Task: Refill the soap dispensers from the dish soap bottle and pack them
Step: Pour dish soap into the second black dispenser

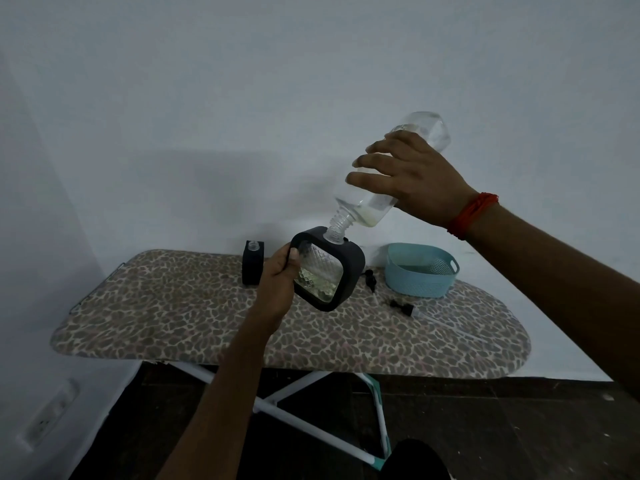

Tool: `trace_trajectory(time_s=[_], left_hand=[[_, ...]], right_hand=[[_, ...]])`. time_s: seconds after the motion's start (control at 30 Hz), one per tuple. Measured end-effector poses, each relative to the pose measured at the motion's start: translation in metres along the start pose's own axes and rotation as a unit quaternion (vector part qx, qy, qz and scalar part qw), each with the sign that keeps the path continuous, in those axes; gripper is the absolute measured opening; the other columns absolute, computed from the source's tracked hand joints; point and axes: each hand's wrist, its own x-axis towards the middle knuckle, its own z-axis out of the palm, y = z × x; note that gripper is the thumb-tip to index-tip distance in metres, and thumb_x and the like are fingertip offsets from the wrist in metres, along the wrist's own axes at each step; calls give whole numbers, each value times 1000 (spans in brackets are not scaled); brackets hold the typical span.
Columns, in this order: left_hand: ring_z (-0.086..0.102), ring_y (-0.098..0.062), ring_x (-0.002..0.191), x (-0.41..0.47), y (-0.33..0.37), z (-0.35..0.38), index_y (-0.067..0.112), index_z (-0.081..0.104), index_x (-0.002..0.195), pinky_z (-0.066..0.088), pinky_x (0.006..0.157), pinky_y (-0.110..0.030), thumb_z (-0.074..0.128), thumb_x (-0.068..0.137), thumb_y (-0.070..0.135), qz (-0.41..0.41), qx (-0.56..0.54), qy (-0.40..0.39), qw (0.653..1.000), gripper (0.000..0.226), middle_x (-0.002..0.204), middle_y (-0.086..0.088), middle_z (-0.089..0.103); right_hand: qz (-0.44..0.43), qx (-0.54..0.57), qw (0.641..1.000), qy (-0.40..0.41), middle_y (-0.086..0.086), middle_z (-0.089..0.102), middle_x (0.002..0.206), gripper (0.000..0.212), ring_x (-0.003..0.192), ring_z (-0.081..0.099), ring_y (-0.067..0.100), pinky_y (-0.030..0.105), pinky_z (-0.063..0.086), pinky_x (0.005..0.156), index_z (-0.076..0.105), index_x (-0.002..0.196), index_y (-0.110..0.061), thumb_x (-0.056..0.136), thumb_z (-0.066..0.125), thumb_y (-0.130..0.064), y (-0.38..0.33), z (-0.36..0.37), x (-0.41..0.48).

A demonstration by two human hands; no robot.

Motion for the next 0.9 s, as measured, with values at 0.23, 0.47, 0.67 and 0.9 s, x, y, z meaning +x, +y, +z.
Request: trace_trajectory(time_s=[0.23, 0.47, 0.67, 0.9], left_hand=[[60, -22, 118, 0, -4, 3, 5, 58, 130, 46, 104, -41, 37, 105, 21, 10, -4, 9, 1000, 36, 122, -9, 66], [58, -17, 121, 4, -7, 5, 9, 57, 132, 43, 108, -43, 37, 105, 23, 9, -7, 12, 1000, 36, 126, -5, 64], [58, -16, 122, 4, -11, 8, 8, 56, 132, 43, 108, -41, 36, 106, 22, 21, -10, 9, 1000, 36, 127, -5, 64], [55, -18, 125, 5, -11, 8, 7, 55, 134, 43, 107, -38, 36, 106, 23, 54, -11, -6, 998, 37, 130, -6, 63]], right_hand=[[-18, -18, 1000, -5, 7, 65, 128, 33, 116, 61, 33, 50, 41, 105, 60, 133, -21, 106, 44, -10, 2, -4, 5], [-49, -50, 997, -12, 7, 66, 126, 35, 115, 61, 33, 49, 42, 106, 59, 133, -22, 107, 39, -9, 6, -8, 10], [-75, -84, 993, -18, 7, 66, 124, 39, 115, 62, 32, 48, 43, 106, 59, 132, -23, 107, 36, -5, 8, -13, 15], [-99, -119, 988, -24, 6, 66, 123, 41, 114, 62, 33, 46, 44, 107, 59, 130, -23, 107, 32, -3, 9, -19, 21]])
